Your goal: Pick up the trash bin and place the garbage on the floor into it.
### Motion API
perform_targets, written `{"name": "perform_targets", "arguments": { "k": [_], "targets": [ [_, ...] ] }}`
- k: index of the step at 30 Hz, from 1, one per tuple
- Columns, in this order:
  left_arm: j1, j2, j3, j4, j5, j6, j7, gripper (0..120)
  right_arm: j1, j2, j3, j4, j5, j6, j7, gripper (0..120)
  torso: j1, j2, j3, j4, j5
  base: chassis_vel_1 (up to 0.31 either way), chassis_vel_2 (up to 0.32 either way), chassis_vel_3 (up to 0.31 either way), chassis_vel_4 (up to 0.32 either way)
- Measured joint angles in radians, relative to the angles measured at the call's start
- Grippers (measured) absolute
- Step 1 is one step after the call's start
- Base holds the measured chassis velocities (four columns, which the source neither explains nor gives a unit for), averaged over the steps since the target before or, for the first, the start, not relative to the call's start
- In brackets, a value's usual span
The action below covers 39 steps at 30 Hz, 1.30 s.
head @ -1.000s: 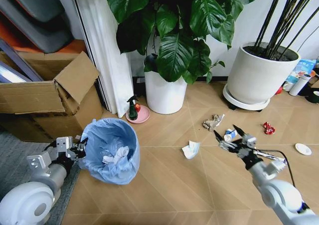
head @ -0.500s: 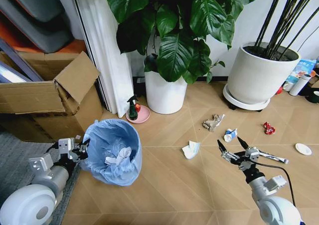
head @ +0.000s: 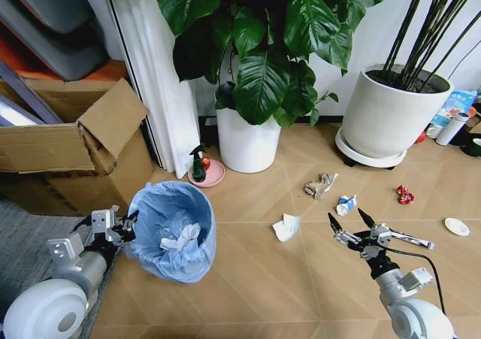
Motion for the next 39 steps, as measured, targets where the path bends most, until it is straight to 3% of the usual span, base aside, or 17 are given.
{"name": "perform_targets", "arguments": {
  "k": [39],
  "targets": [
    [-0.002, -0.006, 0.018, -0.002, 0.007, 0.0, 0.0, 0, 0.003, -0.008, 0.002, -0.008, 0.029, 0.002, -0.018, 100, 0.0, 0.0, 0.0, 0.0001, 0.0, -0.055, -0.005, 0.059, 0.006]
  ]
}}
